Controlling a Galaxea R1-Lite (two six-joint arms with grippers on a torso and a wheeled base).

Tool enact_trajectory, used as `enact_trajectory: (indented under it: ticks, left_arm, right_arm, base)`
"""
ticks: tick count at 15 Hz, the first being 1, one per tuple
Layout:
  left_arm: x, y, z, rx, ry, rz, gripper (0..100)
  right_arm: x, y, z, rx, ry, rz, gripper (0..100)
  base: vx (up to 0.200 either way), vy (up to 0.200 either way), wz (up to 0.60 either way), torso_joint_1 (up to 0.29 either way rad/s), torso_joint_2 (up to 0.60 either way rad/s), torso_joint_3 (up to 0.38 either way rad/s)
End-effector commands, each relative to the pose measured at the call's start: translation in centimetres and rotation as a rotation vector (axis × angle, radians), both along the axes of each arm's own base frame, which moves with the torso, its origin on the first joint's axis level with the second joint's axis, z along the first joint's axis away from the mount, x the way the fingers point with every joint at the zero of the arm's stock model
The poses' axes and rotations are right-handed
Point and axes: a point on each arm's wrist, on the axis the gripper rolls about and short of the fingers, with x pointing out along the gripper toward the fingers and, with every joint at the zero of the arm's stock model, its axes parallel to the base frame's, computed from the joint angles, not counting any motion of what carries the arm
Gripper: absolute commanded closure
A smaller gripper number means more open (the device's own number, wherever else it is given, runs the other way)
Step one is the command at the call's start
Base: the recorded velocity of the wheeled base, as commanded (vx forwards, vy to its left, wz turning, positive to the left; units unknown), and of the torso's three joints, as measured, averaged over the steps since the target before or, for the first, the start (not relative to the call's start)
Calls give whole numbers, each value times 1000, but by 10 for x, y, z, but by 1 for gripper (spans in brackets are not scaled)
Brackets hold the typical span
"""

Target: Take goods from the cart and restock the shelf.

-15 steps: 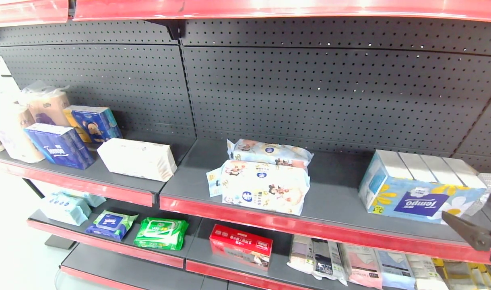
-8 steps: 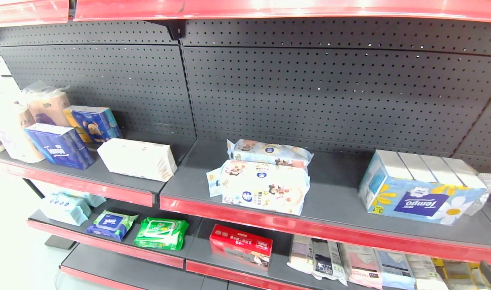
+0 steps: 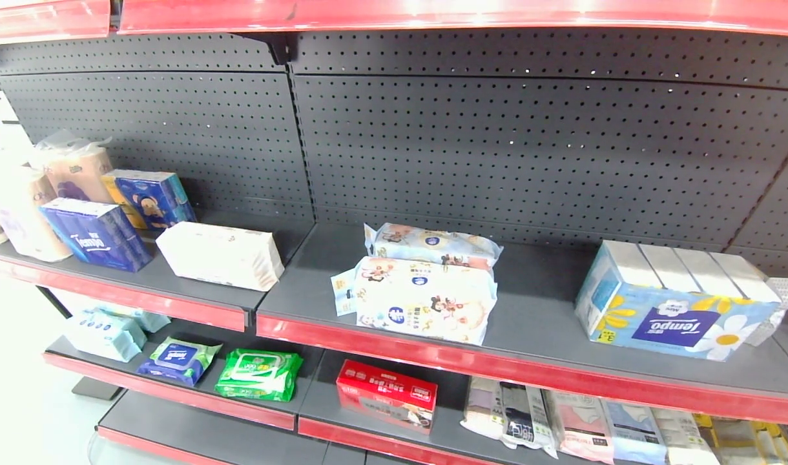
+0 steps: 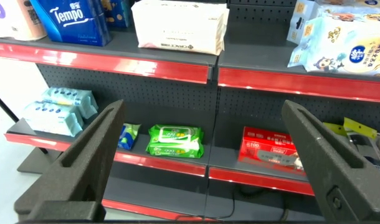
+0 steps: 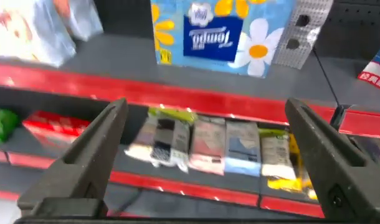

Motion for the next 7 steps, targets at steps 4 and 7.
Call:
enact_trajectory:
  ticks: [4, 7]
  left_arm:
    - [0, 0, 0, 0, 1, 0, 0]
    - [0, 0, 0, 0, 1, 0, 0]
  right_arm:
    - [-4, -1, -1, 26, -53, 5, 0]
    - [-5, 0, -1, 22, -60, 3, 0]
  base:
    - [0, 0, 0, 0, 0, 0]
    - [0, 0, 0, 0, 0, 0]
